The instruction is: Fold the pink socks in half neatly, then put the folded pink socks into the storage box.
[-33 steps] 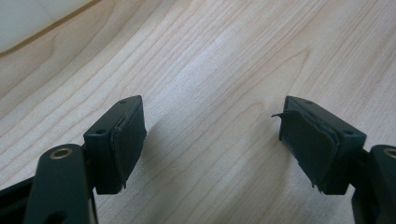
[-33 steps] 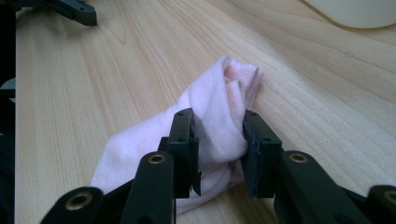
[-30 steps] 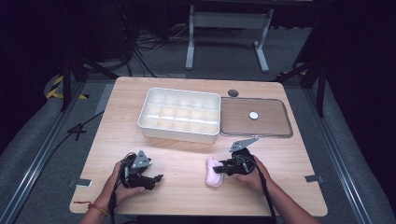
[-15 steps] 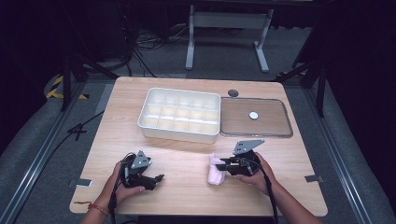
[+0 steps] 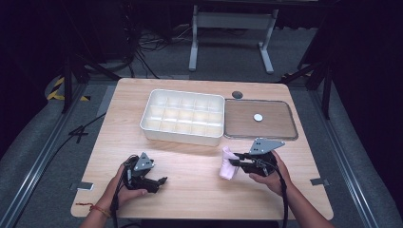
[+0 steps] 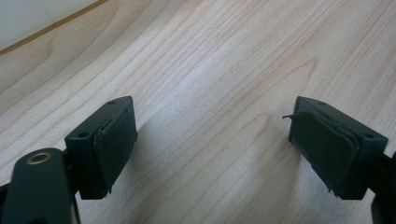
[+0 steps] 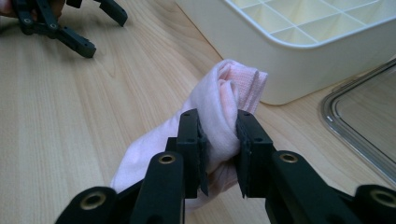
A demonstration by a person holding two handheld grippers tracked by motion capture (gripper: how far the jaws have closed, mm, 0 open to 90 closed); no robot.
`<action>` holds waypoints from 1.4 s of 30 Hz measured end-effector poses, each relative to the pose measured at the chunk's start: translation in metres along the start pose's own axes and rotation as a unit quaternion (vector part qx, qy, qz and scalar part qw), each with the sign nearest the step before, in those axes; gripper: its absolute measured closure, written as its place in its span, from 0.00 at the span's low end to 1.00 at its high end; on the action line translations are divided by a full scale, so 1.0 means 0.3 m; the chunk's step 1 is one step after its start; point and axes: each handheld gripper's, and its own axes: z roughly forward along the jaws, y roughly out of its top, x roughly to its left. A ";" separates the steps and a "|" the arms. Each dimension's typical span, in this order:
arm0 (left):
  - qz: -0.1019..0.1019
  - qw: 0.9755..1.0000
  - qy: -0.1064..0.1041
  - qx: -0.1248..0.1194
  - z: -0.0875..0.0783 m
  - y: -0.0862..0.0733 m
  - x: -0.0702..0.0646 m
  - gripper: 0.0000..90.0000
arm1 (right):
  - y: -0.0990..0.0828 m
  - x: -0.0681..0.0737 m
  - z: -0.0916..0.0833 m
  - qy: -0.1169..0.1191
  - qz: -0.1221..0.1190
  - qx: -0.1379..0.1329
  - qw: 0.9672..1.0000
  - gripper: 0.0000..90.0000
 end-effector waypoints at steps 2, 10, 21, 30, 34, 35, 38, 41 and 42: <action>0.005 1.000 0.002 0.000 0.000 0.002 0.002 0.16 | 0.004 -0.004 -0.005 -0.002 0.002 -0.003 1.000 0.82; 0.003 1.000 0.002 0.001 0.001 0.002 0.002 0.16 | 0.012 -0.015 -0.023 -0.021 -0.001 -0.011 1.000 0.82; 0.003 1.000 0.002 0.002 0.001 0.003 0.002 0.16 | 0.024 -0.034 -0.065 -0.046 -0.001 -0.035 0.998 0.82; 0.003 1.000 0.002 0.002 0.001 0.003 0.002 0.16 | 0.038 -0.039 -0.101 -0.064 -0.009 -0.048 0.997 0.82; 0.004 1.000 0.003 0.004 0.001 0.004 0.002 0.15 | 0.041 -0.040 -0.115 -0.070 -0.010 -0.054 0.996 0.82; 0.004 1.000 0.003 0.004 0.001 0.004 0.002 0.15 | 0.044 -0.043 -0.119 -0.072 -0.011 -0.056 0.996 0.82; 0.006 1.000 0.003 0.004 0.001 0.004 0.003 0.15 | 0.051 -0.045 -0.118 -0.074 -0.013 -0.058 0.996 0.82; 0.006 1.000 0.003 0.004 0.001 0.004 0.003 0.15 | 0.059 -0.045 -0.110 -0.075 -0.016 -0.058 0.995 0.82; 0.004 1.000 0.003 0.003 0.001 0.004 0.002 0.15 | 0.062 -0.045 -0.108 -0.076 -0.017 -0.058 0.995 0.82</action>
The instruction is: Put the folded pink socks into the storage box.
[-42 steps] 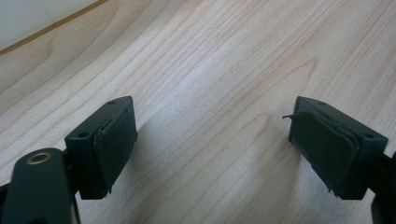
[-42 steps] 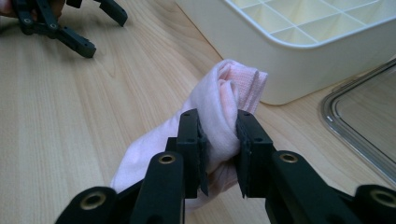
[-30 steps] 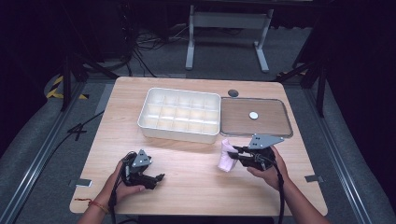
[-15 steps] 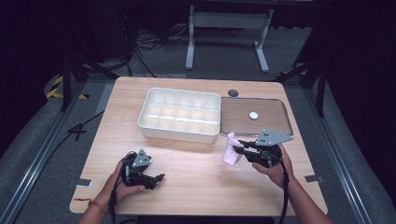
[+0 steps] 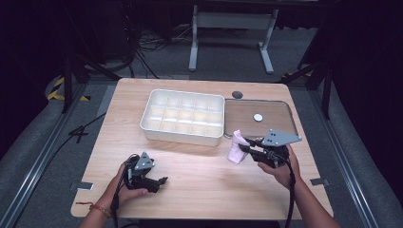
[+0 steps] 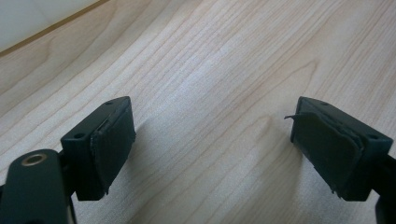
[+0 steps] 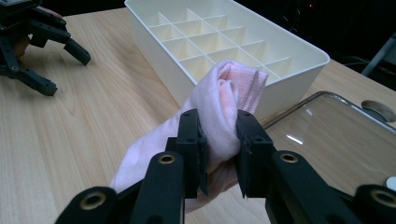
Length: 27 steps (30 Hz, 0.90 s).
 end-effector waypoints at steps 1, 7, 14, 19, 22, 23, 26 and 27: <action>-0.001 1.000 0.000 0.000 0.000 0.000 0.000 0.15 | 0.005 -0.001 0.003 -0.002 -0.001 -0.001 1.000 0.82; 0.000 1.000 0.000 0.000 0.000 0.000 -0.001 0.15 | 0.031 -0.002 0.008 -0.009 -0.014 -0.008 1.000 0.82; -0.001 1.000 0.000 0.000 0.000 0.000 -0.001 0.15 | 0.051 -0.018 0.026 -0.014 -0.013 -0.015 1.000 0.82; -0.001 1.000 0.000 0.000 0.000 0.000 -0.001 0.15 | 0.072 -0.026 0.039 -0.016 -0.013 -0.019 1.000 0.82; -0.001 1.000 0.000 0.000 0.000 0.000 -0.001 0.15 | 0.085 -0.030 0.043 -0.016 -0.012 -0.021 1.000 0.82; -0.001 1.000 0.001 0.000 0.000 0.000 -0.001 0.15 | 0.100 -0.034 0.051 -0.015 -0.013 -0.023 1.000 0.82; -0.003 1.000 0.000 -0.001 0.000 -0.001 -0.002 0.15 | 0.114 -0.037 0.057 -0.013 -0.014 -0.025 1.000 0.82; -0.002 1.000 0.001 0.000 0.000 -0.001 -0.002 0.15 | 0.124 -0.037 0.063 -0.016 -0.017 -0.023 0.999 0.82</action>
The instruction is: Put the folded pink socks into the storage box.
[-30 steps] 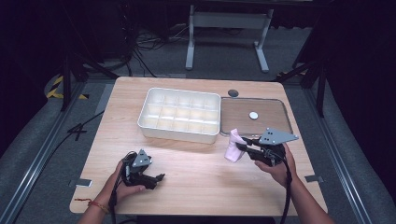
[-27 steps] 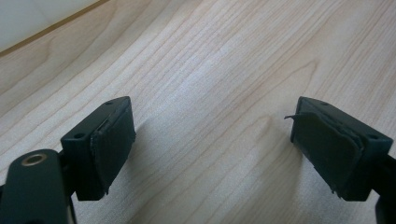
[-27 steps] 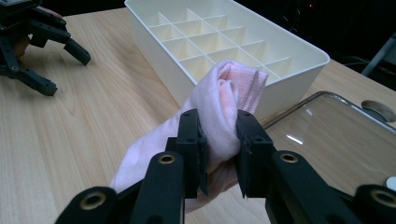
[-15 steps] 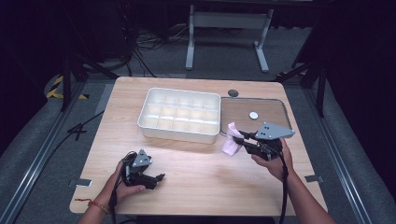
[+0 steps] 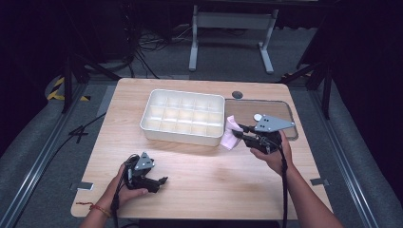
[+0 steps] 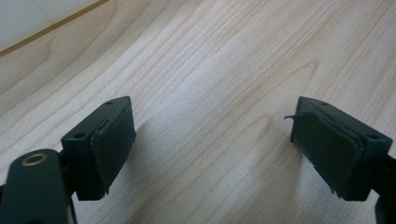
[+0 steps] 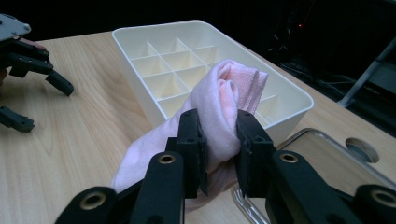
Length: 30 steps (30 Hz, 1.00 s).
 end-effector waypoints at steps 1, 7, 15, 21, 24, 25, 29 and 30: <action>-0.001 1.000 0.000 0.000 0.000 0.000 0.000 0.15 | 0.013 -0.001 0.007 0.000 -0.003 -0.001 1.000 0.82; -0.001 1.000 0.000 0.000 0.000 0.000 -0.001 0.15 | 0.061 -0.005 0.037 -0.008 -0.021 0.000 1.000 0.82; -0.003 1.000 0.000 0.000 0.000 -0.001 -0.002 0.16 | 0.093 -0.009 0.083 -0.011 -0.033 0.008 0.999 0.82; -0.001 1.000 0.001 0.000 0.000 0.000 -0.001 0.16 | 0.108 -0.009 0.136 -0.016 -0.043 0.025 0.999 0.82; -0.002 1.000 0.000 -0.001 0.000 -0.001 -0.002 0.16 | 0.115 -0.014 0.154 -0.018 -0.044 0.029 0.998 0.82; -0.002 1.000 0.000 0.000 0.000 -0.001 -0.001 0.16 | 0.118 -0.017 0.161 -0.020 -0.047 0.030 0.998 0.82; -0.002 1.000 0.000 0.000 0.000 -0.001 -0.002 0.16 | 0.121 -0.021 0.181 -0.023 -0.052 0.039 0.998 0.82; -0.003 1.000 0.000 -0.001 0.000 -0.001 -0.002 0.16 | 0.122 -0.022 0.186 -0.024 -0.051 0.041 0.998 0.82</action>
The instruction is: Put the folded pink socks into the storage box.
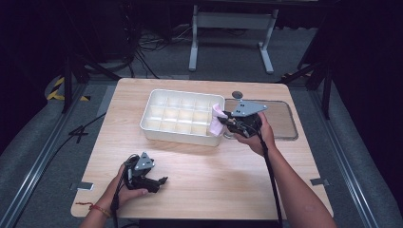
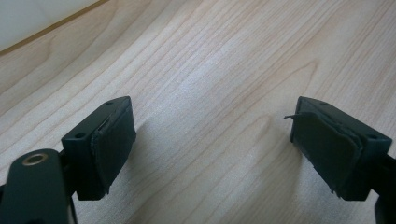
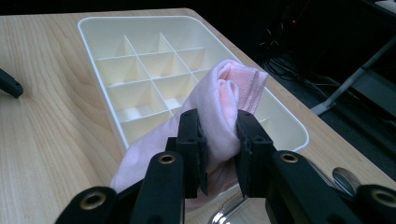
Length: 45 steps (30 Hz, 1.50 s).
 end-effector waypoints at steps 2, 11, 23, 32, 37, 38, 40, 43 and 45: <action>0.000 1.000 0.000 0.000 0.000 0.000 0.000 0.16 | 0.003 -0.002 0.013 0.000 -0.003 0.007 1.000 0.82; 0.000 1.000 0.001 0.000 -0.001 0.000 0.000 0.16 | 0.014 -0.008 0.053 -0.008 -0.030 0.034 0.999 0.82; 0.000 1.000 0.001 0.000 -0.001 0.000 0.000 0.16 | 0.015 0.013 0.095 -0.013 -0.070 0.060 0.996 0.82; 0.000 1.000 0.001 0.000 0.000 0.000 0.000 0.16 | 0.002 0.023 0.124 -0.010 -0.079 0.080 0.994 0.82; 0.000 1.000 0.001 0.000 0.000 0.000 0.000 0.16 | -0.008 0.015 0.136 -0.009 -0.075 0.085 0.993 0.82; 0.000 1.000 0.000 0.000 0.000 0.000 0.000 0.16 | -0.009 0.014 0.139 -0.012 -0.075 0.089 0.993 0.82; 0.000 1.000 0.001 0.000 0.000 0.000 0.000 0.16 | -0.012 0.006 0.149 -0.021 -0.074 0.098 0.992 0.82; 0.000 1.000 0.001 0.000 0.000 0.000 0.000 0.16 | -0.016 -0.001 0.156 -0.023 -0.071 0.097 0.992 0.82; 0.000 1.000 0.001 0.000 0.000 0.000 0.000 0.16 | -0.019 0.000 0.161 -0.022 -0.074 0.100 0.992 0.82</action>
